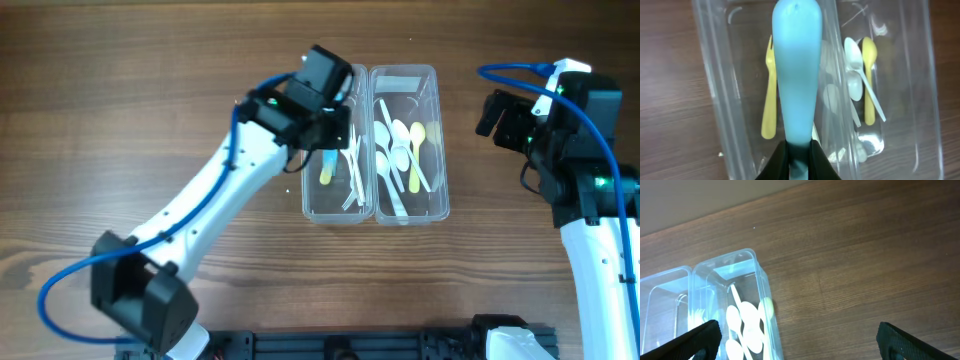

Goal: Pack container

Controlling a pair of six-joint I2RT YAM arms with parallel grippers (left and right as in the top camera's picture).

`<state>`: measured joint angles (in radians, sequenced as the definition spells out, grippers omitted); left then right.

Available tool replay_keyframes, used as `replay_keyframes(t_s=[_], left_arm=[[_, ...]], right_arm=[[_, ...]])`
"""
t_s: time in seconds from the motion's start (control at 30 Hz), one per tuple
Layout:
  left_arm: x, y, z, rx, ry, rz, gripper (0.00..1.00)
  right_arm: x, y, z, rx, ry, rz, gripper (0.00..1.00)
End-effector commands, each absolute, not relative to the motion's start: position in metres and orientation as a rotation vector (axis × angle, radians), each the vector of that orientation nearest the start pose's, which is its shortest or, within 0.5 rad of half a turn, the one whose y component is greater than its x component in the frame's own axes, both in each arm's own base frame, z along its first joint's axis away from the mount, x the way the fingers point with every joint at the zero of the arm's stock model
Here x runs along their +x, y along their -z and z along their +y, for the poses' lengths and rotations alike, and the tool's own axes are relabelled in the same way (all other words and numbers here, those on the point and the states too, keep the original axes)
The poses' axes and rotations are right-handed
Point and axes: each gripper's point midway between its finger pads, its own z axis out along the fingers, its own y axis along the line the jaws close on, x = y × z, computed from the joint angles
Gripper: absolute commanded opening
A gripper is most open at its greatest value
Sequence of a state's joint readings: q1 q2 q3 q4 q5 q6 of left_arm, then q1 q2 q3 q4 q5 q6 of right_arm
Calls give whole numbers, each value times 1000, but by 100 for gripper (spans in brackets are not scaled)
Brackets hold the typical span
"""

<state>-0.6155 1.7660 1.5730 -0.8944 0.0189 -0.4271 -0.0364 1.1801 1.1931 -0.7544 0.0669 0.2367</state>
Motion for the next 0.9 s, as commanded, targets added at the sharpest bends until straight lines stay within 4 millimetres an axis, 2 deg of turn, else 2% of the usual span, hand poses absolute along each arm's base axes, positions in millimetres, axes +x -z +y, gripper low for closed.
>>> replay_keyframes(t_s=[0.0, 0.03, 0.1, 0.13, 0.2, 0.23, 0.27, 0.37, 0.47, 0.5, 0.57, 0.63, 0.7, 0.8, 0.87], left_arm=[[365, -115, -258, 192, 265, 2796, 11], [366, -105, -259, 194, 253, 2811, 13], [373, -90, -264, 196, 250, 2815, 24], [375, -91, -265, 196, 256, 2805, 35], [380, -104, -268, 195, 280, 2775, 53], [381, -116, -269, 194, 297, 2757, 59], [382, -136, -270, 194, 321, 2729, 64], [379, -194, -271, 191, 399, 2636, 66], [365, -250, -262, 187, 473, 2526, 66], [356, -278, -250, 229, 459, 2453, 66], [343, -319, -221, 212, 383, 2345, 69], [327, -358, -186, 167, 285, 2237, 70], [302, -395, -143, 95, 198, 2130, 71], [268, -425, -98, 9, 128, 2039, 71], [246, -437, -75, -29, 110, 1995, 76]], right_arm=[[347, -258, -22, 332, -38, 2278, 100], [347, -258, -22, 332, -38, 2278, 100], [347, -258, -22, 332, -38, 2278, 100], [347, -258, -22, 332, -38, 2278, 100], [347, -258, -22, 332, -38, 2278, 100], [347, -258, -22, 332, -38, 2278, 100], [347, -258, -22, 332, -38, 2278, 100], [347, -258, -22, 332, -38, 2278, 100], [347, -258, -22, 332, -38, 2278, 100], [347, -258, -22, 332, -38, 2278, 100], [347, -258, -22, 354, -50, 2274, 100], [347, -258, -21, 430, -93, 2263, 100], [349, -260, -23, 491, -110, 2240, 100], [350, -280, -24, 340, -41, 2187, 100], [339, -314, -24, 298, -38, 2075, 100]])
